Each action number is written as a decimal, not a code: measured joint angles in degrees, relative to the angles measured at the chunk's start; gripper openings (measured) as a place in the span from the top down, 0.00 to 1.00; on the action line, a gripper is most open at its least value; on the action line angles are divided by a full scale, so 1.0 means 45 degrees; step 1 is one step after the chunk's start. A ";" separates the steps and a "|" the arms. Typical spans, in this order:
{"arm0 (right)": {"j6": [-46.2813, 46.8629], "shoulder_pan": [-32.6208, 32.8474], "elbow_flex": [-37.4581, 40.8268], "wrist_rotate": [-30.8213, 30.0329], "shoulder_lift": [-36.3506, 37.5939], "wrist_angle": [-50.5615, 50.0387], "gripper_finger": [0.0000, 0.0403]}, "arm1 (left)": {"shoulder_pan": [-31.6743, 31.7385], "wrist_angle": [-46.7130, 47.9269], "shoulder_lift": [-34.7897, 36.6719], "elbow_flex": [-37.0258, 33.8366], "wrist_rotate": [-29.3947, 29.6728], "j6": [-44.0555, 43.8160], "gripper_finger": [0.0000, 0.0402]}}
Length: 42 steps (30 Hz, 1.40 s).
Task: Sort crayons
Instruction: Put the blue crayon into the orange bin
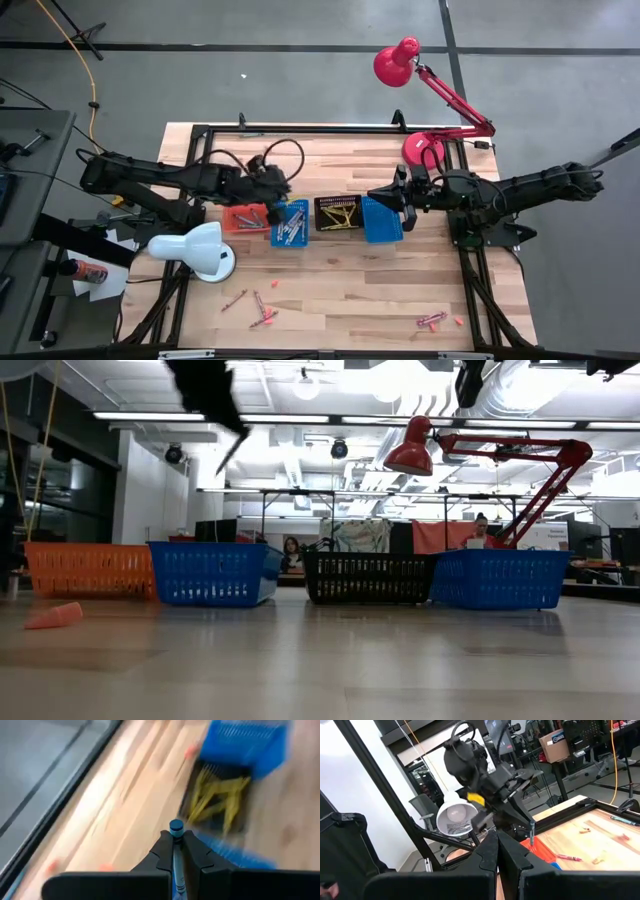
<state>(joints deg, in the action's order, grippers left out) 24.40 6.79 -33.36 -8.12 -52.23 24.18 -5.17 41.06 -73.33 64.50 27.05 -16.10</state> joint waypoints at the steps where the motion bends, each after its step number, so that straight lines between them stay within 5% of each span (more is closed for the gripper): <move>1: -0.0004 0.0000 0.0000 0.0000 0.0000 -0.0027 1.00 | 0.0000 0.0732 0.0000 -0.0003 0.0120 -0.0336 1.00; 6: -0.0003 0.0000 0.0000 -0.0003 0.0000 -0.0278 1.00 | -0.0244 0.3240 0.0011 -0.0087 0.0286 -0.1613 1.00; 19: 0.0006 0.0000 0.0000 -0.0010 0.0005 -0.0512 1.00 | 0.0216 0.2478 0.2310 -0.4361 -0.1878 -0.3251 1.00; 30: 0.0224 0.0000 0.0000 -0.0189 0.0001 -0.0585 1.00 | 0.1005 0.2507 0.2517 -0.4584 -0.2284 -0.2715 0.95; 42: 0.0238 0.0000 0.0000 -0.0197 0.0000 -0.0576 1.00 | 0.1001 0.2553 0.2517 -0.4556 -0.2300 -0.2890 0.78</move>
<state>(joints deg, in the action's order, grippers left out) 25.47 6.79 -33.36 -9.00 -52.23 21.58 -0.67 52.55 -62.00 44.00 16.70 -29.10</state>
